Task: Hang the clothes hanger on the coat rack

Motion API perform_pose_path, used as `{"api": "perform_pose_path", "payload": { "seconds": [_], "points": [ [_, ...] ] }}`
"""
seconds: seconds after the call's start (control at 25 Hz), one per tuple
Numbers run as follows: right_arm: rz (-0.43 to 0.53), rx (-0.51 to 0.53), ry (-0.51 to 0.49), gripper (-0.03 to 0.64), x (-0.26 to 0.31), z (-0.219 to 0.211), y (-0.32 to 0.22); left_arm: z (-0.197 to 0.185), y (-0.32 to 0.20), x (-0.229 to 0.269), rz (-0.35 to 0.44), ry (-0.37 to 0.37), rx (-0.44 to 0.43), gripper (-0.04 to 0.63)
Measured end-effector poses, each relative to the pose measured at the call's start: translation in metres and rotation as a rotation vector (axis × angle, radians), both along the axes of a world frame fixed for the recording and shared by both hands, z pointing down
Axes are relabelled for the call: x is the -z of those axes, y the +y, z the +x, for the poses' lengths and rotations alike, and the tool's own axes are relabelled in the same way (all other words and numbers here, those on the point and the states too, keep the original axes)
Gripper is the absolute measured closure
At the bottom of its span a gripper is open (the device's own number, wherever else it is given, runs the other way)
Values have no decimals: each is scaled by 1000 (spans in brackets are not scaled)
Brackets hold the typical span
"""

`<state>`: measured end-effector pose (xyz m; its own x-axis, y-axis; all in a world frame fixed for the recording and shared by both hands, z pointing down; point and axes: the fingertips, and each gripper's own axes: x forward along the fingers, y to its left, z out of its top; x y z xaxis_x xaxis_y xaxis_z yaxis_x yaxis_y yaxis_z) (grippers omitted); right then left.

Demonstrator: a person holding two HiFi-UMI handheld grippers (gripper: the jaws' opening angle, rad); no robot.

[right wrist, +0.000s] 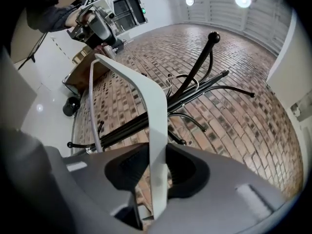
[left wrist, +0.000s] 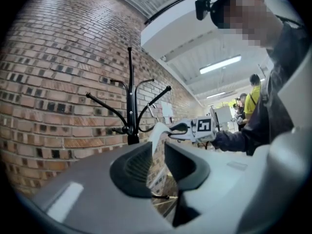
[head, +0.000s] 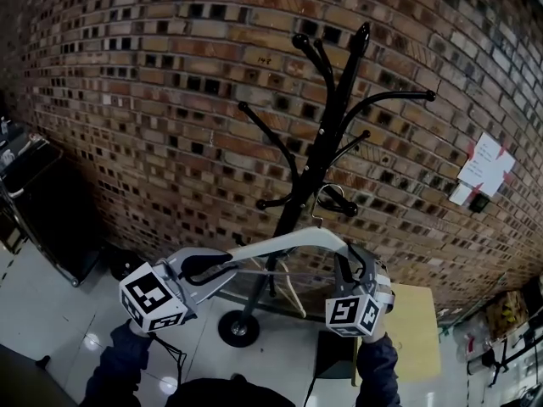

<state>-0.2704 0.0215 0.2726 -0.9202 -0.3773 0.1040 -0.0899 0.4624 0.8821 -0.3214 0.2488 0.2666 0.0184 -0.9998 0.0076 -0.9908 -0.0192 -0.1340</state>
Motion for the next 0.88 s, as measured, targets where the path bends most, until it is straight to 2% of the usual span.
{"api": "perform_pose_path", "payload": {
  "seconds": [0.24,0.4,0.56,0.68,0.88],
  "points": [
    [-48,-11,66,497,-43,-44,-19,-3,-10,-20,-46,7,18,514],
    [-77,-29,121,497,-79,-58,-30,2,-19,-37,-75,36,2,515],
    [-137,-31,59,486,-79,-59,-34,4,-23,-49,-103,47,-12,515],
    [-135,-34,0,427,-62,-53,-33,2,-24,-56,-117,55,-14,515],
    [-198,1,-66,432,-32,-29,-8,0,-29,-61,-128,47,-4,515]
  ]
}}
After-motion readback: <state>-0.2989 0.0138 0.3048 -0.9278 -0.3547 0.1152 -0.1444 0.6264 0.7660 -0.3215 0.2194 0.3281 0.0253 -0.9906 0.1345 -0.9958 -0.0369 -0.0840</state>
